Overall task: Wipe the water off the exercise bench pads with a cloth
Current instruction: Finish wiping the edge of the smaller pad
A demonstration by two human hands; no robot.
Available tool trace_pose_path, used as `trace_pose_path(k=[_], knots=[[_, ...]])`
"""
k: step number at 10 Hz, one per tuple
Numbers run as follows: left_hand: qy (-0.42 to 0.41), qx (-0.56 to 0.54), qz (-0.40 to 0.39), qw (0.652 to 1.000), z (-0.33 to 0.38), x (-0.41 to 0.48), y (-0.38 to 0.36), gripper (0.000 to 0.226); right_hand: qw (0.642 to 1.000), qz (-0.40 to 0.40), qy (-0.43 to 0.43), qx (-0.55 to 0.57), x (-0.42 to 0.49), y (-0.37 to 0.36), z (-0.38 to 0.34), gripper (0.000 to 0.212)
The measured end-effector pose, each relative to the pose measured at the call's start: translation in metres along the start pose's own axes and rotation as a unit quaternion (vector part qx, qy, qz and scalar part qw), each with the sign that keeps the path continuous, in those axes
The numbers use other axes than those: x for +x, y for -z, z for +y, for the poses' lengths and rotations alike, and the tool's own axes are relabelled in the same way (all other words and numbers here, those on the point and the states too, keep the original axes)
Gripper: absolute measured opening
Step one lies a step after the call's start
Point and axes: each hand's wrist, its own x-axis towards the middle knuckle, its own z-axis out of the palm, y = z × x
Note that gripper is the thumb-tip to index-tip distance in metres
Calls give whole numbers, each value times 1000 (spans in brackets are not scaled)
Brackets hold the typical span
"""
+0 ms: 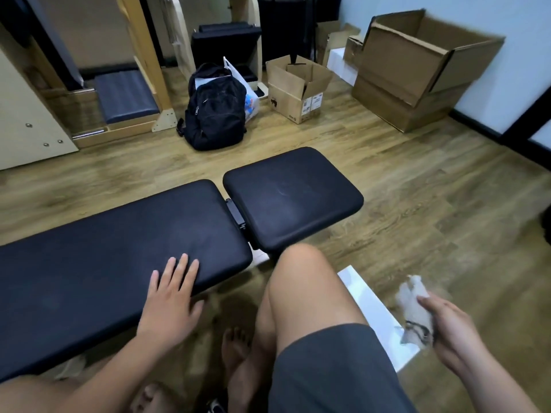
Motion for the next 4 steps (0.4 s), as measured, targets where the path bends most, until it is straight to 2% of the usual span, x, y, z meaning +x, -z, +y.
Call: trace_pose_path(k=[1,2,3,4], knots=[[-1,33,-34,999,-8,-27,-10,100,996,45,-13,-71,5,-3,27,19],[11,56,-41,998,-9,-39,-11,105,993,59,-11,-101,10,-8,38,18],[33,46,-57,997,0,-47,2,98,993,36,1,-110,21,-19,47,18],[60,27,-82,994,7,-47,13,90,993,46,-1,-109,25,-26,48,24]])
